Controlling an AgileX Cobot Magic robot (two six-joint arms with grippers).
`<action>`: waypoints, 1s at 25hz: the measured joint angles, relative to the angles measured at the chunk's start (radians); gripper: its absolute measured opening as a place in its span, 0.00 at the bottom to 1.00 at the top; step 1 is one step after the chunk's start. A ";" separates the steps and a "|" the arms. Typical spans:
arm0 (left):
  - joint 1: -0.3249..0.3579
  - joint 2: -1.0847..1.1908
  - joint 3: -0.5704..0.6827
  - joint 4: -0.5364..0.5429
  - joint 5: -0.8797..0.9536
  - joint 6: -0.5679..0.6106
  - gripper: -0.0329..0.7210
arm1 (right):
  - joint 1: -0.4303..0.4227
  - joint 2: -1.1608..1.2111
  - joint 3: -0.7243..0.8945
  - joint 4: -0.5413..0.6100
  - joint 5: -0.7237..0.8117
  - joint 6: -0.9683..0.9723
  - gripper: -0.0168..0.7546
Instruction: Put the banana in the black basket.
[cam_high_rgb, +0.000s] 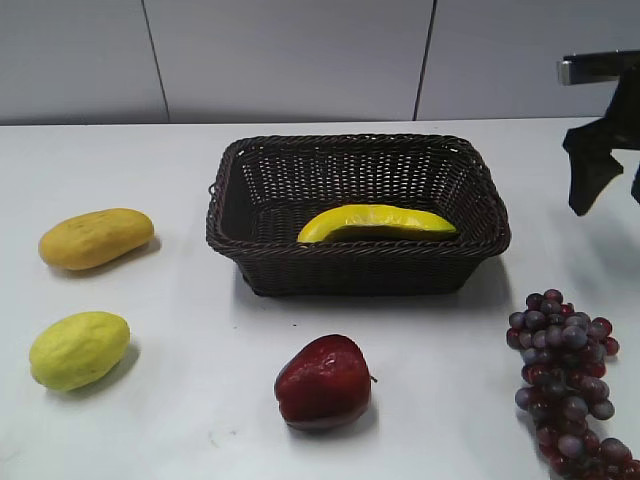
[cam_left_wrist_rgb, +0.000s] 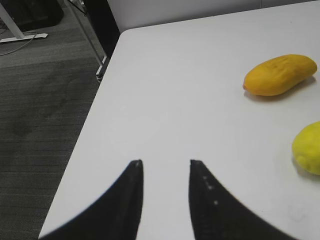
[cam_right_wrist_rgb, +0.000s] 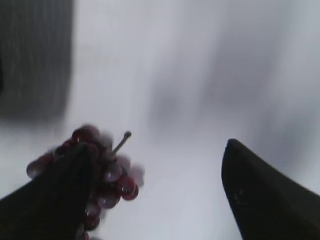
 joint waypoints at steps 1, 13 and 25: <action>0.000 0.000 0.000 0.000 0.000 0.000 0.35 | 0.000 -0.025 0.041 0.000 0.000 0.004 0.80; 0.000 0.000 0.000 0.000 0.000 0.000 0.35 | 0.000 -0.590 0.642 0.020 -0.214 0.032 0.79; 0.000 0.000 0.000 0.000 0.000 0.000 0.35 | 0.000 -1.063 0.975 0.027 -0.257 0.056 0.79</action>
